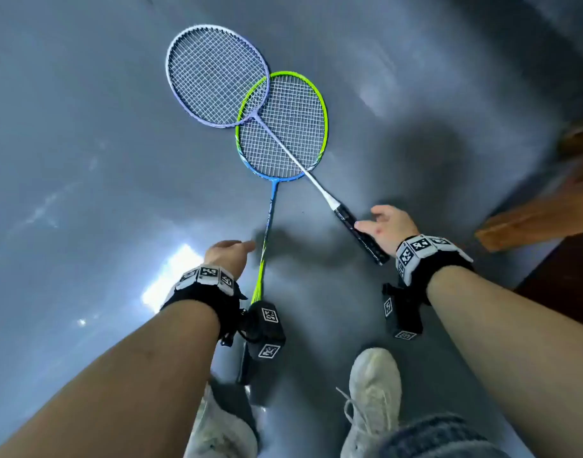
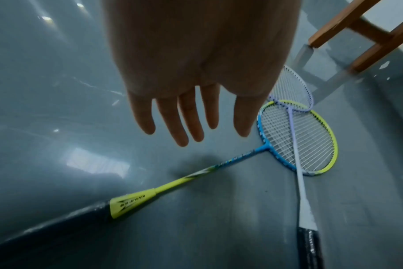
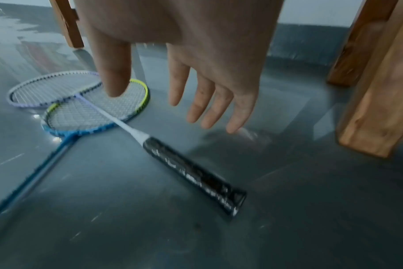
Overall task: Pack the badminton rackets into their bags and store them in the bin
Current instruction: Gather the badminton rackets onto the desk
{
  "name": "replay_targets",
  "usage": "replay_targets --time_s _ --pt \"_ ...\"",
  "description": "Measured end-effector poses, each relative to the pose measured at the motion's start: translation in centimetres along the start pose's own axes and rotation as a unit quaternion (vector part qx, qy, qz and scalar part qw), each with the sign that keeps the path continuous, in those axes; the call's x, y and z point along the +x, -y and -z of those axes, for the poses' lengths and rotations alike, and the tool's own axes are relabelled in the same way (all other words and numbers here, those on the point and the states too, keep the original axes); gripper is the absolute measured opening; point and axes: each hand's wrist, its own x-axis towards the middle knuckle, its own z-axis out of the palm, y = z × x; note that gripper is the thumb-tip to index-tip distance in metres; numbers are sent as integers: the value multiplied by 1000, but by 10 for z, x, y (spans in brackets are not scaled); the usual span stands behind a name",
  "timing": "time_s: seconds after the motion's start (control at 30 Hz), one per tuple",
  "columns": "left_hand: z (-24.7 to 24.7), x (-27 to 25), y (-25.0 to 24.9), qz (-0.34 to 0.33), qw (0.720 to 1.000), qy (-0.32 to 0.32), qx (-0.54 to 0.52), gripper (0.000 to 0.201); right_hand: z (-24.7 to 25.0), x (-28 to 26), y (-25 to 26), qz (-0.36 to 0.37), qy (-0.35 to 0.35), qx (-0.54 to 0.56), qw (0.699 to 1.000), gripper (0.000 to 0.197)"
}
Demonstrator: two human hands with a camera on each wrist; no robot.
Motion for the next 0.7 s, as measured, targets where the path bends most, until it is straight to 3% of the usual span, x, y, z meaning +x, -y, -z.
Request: replay_targets --time_s 0.1,0.2,0.3,0.4,0.53,0.6,0.7 --pt "-18 16 7 -26 995 17 91 41 -18 21 -17 -20 1 -50 999 82" --pt "-34 18 15 -46 974 45 217 31 -32 30 -28 -34 31 -107 993 75" --pt "-48 19 23 -32 963 22 268 26 -39 37 -39 -31 43 -183 982 64" --pt "-57 22 27 -30 967 -14 251 20 -47 37 -45 -29 47 -215 975 49" --pt "-58 26 25 -57 982 0 181 24 -53 35 -42 -4 85 -207 975 26" --pt "-59 23 18 -82 991 18 104 28 -54 27 -36 6 98 -156 983 15" --pt "-54 8 -8 -64 994 62 -68 17 -49 3 -20 16 108 -55 993 14"
